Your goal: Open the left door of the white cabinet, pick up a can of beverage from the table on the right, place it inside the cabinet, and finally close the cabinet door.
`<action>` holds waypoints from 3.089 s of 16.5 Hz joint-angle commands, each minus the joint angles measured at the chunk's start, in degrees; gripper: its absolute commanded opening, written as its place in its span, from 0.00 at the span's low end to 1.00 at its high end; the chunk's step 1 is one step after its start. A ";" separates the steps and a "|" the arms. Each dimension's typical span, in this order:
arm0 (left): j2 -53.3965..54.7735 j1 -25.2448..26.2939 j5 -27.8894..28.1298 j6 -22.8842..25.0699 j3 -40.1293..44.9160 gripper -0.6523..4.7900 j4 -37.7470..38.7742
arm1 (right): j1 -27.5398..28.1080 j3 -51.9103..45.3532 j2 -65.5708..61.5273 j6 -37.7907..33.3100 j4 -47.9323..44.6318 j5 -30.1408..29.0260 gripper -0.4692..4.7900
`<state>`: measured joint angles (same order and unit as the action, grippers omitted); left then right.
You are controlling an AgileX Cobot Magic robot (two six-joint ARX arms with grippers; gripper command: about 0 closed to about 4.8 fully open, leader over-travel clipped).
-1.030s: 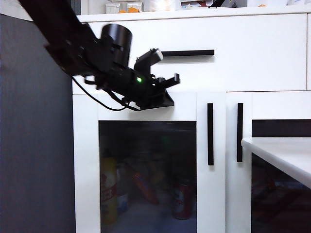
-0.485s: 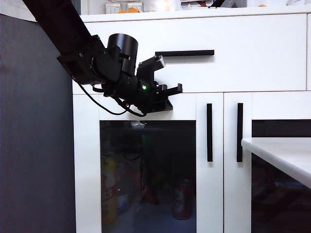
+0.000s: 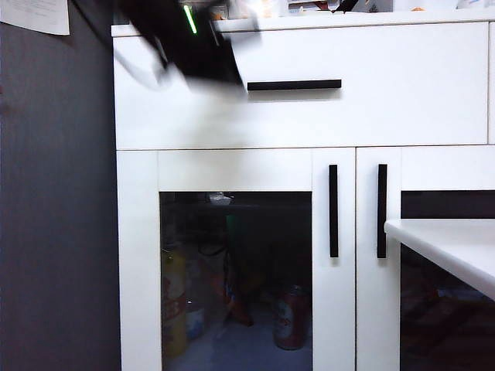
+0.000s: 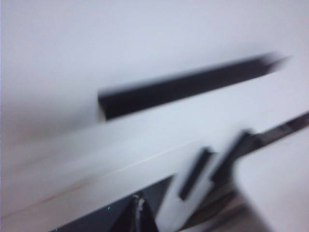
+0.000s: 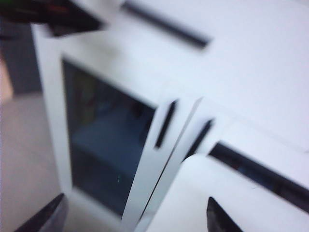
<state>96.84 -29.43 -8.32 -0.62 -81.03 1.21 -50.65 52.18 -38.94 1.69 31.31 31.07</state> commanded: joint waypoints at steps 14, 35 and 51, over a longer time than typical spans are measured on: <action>-77.72 -0.11 -0.92 -2.73 35.93 0.11 24.96 | -0.31 -6.73 33.31 1.29 11.23 -14.91 0.23; -79.76 -0.11 -1.38 -11.82 72.54 0.11 3.43 | -0.07 -41.00 32.76 -3.19 -16.31 -28.24 0.10; -96.61 28.59 -8.87 -11.82 79.41 0.11 2.56 | 42.12 -48.81 38.77 -3.19 -16.57 -28.20 0.10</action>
<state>0.21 -1.39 -16.93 -12.51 -2.72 4.45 -9.98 4.19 -0.23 -1.26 15.49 2.92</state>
